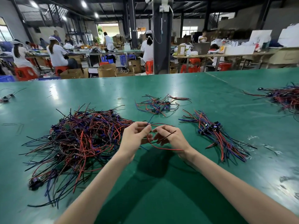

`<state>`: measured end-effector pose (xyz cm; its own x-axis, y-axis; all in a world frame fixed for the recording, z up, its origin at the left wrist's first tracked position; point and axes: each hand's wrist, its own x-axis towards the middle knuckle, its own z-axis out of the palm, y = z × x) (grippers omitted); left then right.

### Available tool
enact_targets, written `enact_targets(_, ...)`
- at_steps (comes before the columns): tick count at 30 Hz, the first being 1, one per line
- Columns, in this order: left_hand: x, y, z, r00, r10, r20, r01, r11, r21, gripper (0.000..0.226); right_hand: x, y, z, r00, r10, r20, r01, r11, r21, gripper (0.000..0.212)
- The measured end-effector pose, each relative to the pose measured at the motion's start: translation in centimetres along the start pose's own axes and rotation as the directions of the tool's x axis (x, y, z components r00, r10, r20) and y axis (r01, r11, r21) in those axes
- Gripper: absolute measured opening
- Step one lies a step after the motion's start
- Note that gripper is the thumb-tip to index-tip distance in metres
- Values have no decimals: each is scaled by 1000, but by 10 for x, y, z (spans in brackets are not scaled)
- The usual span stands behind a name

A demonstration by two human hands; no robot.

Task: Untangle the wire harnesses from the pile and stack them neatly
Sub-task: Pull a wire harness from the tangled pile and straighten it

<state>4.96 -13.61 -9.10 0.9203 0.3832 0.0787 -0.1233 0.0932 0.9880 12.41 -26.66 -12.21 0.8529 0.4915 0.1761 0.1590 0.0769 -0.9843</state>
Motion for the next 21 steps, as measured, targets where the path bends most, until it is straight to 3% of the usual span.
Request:
enact_targets(4, -6, -12, 3, 999, 5, 38, -4, 1000, -18, 9, -6, -3, 3, 995, 49, 83, -60, 989, 138, 9)
enact_targets(10, -10, -17, 0, 999, 3, 50, -1, 999, -46, 14, -4, -2, 4, 999, 43, 23, -47, 975, 217, 10)
enact_targets(14, -16, -25, 4, 995, 5, 95, 2, 997, -73, 16, -2, -1, 0, 997, 71, 15, -73, 974, 215, 2)
enact_targets(21, -16, -37, 11, 998, 3, 70, -2, 1000, -12, 11, -1, -1, -8, 989, 140, 49, -147, 972, 186, 8)
